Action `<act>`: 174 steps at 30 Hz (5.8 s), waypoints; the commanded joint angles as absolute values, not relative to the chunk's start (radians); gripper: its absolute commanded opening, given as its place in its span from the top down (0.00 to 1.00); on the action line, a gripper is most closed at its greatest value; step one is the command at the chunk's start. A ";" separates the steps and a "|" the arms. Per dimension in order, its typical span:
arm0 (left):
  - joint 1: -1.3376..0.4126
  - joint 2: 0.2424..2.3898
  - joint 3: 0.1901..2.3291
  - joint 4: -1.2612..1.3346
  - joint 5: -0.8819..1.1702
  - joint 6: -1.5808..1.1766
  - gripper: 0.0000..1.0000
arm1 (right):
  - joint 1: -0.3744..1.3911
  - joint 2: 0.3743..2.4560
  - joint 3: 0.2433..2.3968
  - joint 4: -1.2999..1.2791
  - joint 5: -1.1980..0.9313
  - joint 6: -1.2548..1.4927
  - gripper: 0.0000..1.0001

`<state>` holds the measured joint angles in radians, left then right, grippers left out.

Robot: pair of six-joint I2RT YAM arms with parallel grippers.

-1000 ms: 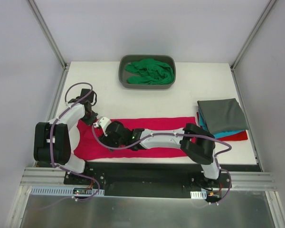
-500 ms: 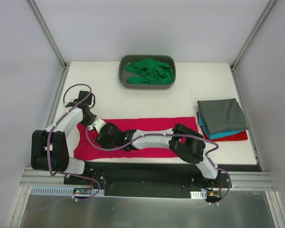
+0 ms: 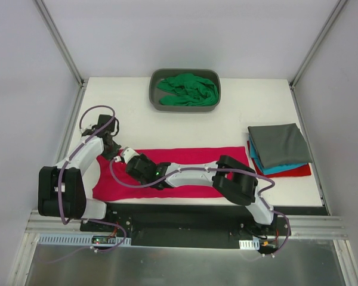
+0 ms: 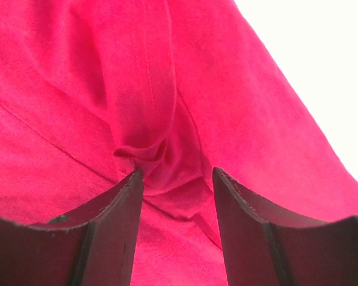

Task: Fold and stack the t-shirts
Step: Fold the other side of the tshirt into a rectangle, then rotate the tshirt 70 degrees

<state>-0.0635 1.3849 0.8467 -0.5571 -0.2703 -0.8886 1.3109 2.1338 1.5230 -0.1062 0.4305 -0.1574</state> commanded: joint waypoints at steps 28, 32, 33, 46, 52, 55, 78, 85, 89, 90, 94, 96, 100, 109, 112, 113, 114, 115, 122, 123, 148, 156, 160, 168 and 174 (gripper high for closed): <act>-0.055 1.295 0.801 -0.572 -0.287 -0.854 1.00 | 1.359 2.112 1.566 -0.035 0.279 -0.265 0.57; -0.055 1.276 0.799 -0.571 -0.287 -0.841 1.00 | 1.351 2.137 1.586 -0.043 0.290 -0.287 0.58; -0.055 1.278 0.799 -0.571 -0.284 -0.839 1.00 | 1.348 2.147 1.595 -0.051 0.291 -0.287 0.58; -0.055 1.227 0.778 -0.586 -0.262 -0.844 1.00 | 1.341 2.073 1.556 -0.086 0.230 -0.272 0.99; -0.055 1.111 0.695 -0.647 -0.224 -0.900 1.00 | 1.341 2.029 1.531 -0.149 0.082 -0.288 0.99; -0.055 1.036 0.620 -0.679 -0.222 -0.942 1.00 | 1.341 2.046 1.542 -0.178 0.052 -0.302 0.99; -0.055 0.485 0.541 -1.081 -0.420 -1.322 0.49 | 1.335 2.011 1.503 -0.206 0.057 -0.314 0.63; -0.055 0.492 0.618 -1.019 -0.385 -1.212 0.01 | 1.332 1.864 1.401 -0.164 0.095 -0.264 0.28; -0.055 0.560 0.598 -0.879 -0.258 -1.109 0.01 | 1.322 1.862 1.408 -0.138 0.030 -0.230 0.21; -0.055 0.580 0.585 -0.853 -0.241 -1.088 0.01 | 1.316 1.871 1.413 -0.124 -0.039 -0.227 0.20; -0.055 0.661 0.549 -0.805 -0.235 -1.066 0.01 | 1.267 1.926 1.396 0.047 -0.372 -0.226 0.09; -0.055 0.699 0.537 -0.776 -0.219 -1.042 0.01 | 1.241 1.979 1.408 0.119 -0.527 -0.197 0.03; -0.055 0.771 0.515 -0.759 -0.238 -1.034 0.01 | 1.204 2.072 1.446 0.146 -0.604 -0.161 0.00; -0.057 0.890 0.477 -0.732 -0.305 -1.072 0.01 | 1.193 2.077 1.336 0.178 -0.597 -0.103 0.04; -0.055 0.911 0.477 -0.723 -0.321 -1.075 0.01 | 1.192 2.027 1.296 0.176 -0.563 -0.103 0.04; -0.055 0.917 0.479 -0.719 -0.321 -1.074 0.01 | 1.190 2.007 1.286 0.175 -0.551 -0.106 0.04; -0.055 0.922 0.479 -0.716 -0.322 -1.072 0.01 | 1.190 1.981 1.272 0.175 -0.543 -0.110 0.04; -0.054 0.926 0.482 -0.716 -0.325 -1.072 0.01 | 1.190 1.955 1.252 0.175 -0.538 -0.117 0.04; -0.048 0.962 0.489 -0.692 -0.315 -1.077 0.01 | 1.164 1.720 1.103 0.107 -0.378 -0.169 0.04; -0.048 0.968 0.489 -0.687 -0.313 -1.075 0.01 | 1.157 1.691 1.086 0.094 -0.327 -0.164 0.04; -0.020 1.900 1.216 -0.439 -0.135 -0.854 0.01 | 0.702 1.628 0.801 -0.184 0.011 0.193 0.04; -0.012 2.121 1.595 -0.541 -0.164 -0.859 0.01 | 0.940 1.601 0.788 -0.221 -0.093 0.319 0.04; -0.008 2.218 1.765 -0.595 -0.144 -0.818 0.01 | 0.963 1.605 0.845 -0.265 -0.062 0.302 0.04; 0.012 2.070 1.873 -0.652 -0.166 -0.752 0.01 | 0.965 1.422 0.902 -0.439 0.210 0.284 0.04; -0.030 1.794 1.677 -0.657 -0.252 -0.810 0.01 | 0.962 1.272 0.799 -0.384 0.147 0.242 0.04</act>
